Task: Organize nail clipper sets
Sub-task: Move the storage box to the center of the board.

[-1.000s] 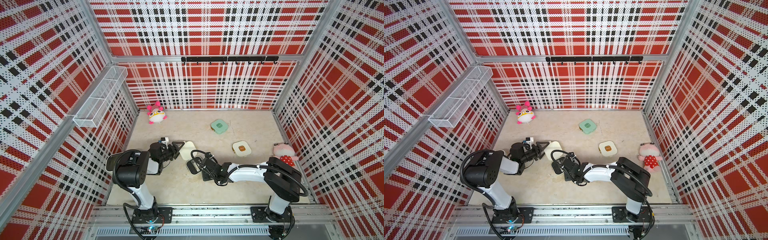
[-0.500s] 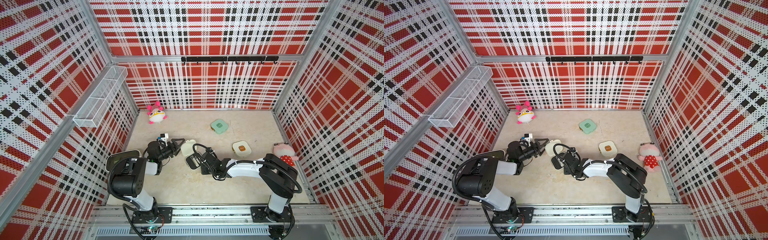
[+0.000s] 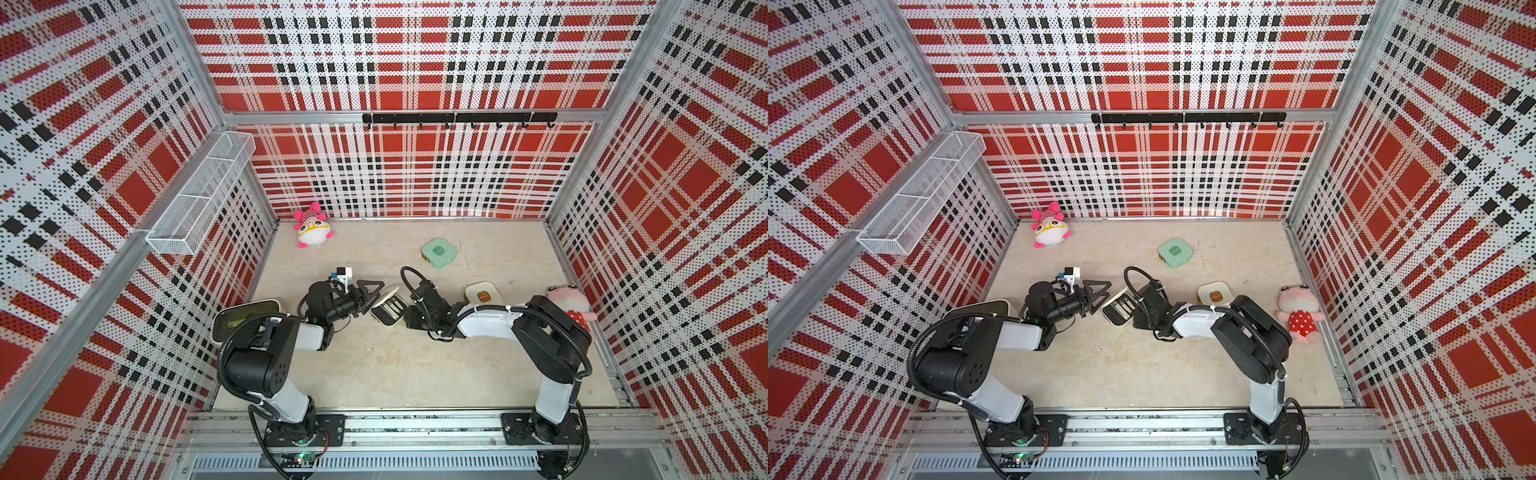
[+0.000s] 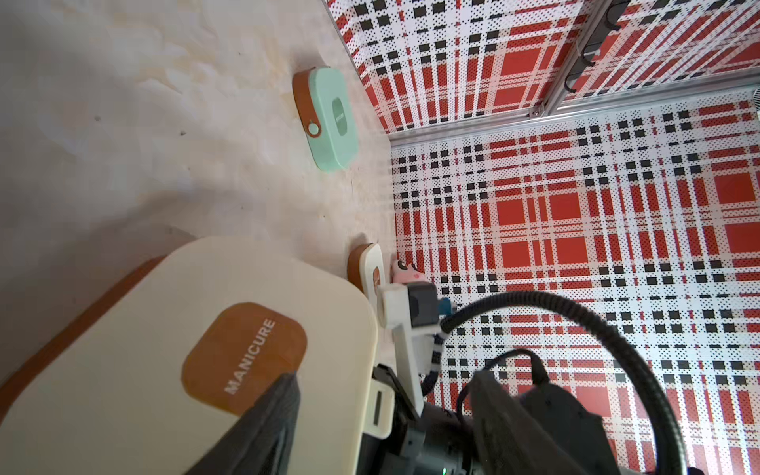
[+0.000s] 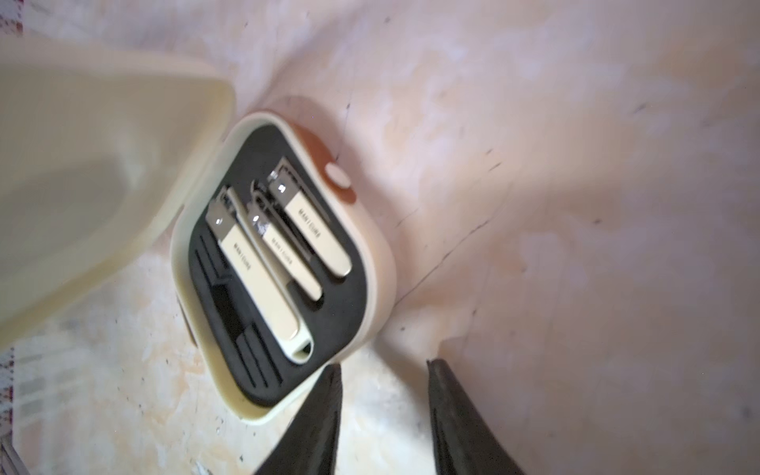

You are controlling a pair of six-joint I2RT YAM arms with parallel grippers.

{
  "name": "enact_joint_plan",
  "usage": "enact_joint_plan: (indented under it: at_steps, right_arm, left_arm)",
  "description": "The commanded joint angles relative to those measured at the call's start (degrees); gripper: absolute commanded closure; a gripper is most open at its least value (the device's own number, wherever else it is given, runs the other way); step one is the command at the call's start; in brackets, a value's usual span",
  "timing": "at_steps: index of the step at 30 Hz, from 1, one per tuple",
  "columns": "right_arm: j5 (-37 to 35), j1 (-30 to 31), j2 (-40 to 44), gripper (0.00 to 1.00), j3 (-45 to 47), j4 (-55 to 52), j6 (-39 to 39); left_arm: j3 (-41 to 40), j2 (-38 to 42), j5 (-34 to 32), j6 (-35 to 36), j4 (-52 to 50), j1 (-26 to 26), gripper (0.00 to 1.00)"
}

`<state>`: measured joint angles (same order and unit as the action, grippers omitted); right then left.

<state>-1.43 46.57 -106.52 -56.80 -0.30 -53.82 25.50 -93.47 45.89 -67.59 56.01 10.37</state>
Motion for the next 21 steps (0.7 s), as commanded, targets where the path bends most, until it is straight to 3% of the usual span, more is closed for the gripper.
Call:
enact_joint_plan:
  at_steps: [1, 6, 12, 21]
  right_arm:
    - [0.77, -1.73, 1.5, 0.61, 2.48, 1.13, -2.42]
    - [-0.56, -1.67, 6.46, 0.6, 4.24, 0.01, -2.92]
    - [-3.12, 0.37, 10.01, 0.59, 3.23, -1.72, -3.84]
    - [-5.34, 4.87, 6.22, 0.6, -4.89, -4.46, -3.64]
  left_arm:
    - [2.16, -2.24, -0.91, 1.47, -2.75, 1.68, 0.31]
    - [8.6, -3.72, -5.97, 12.32, -20.81, 5.95, 0.32]
    - [17.56, -3.5, -20.04, 28.95, -47.48, 9.68, 0.32]
    - [15.58, -6.31, -24.01, 30.42, -48.0, 10.02, 0.33]
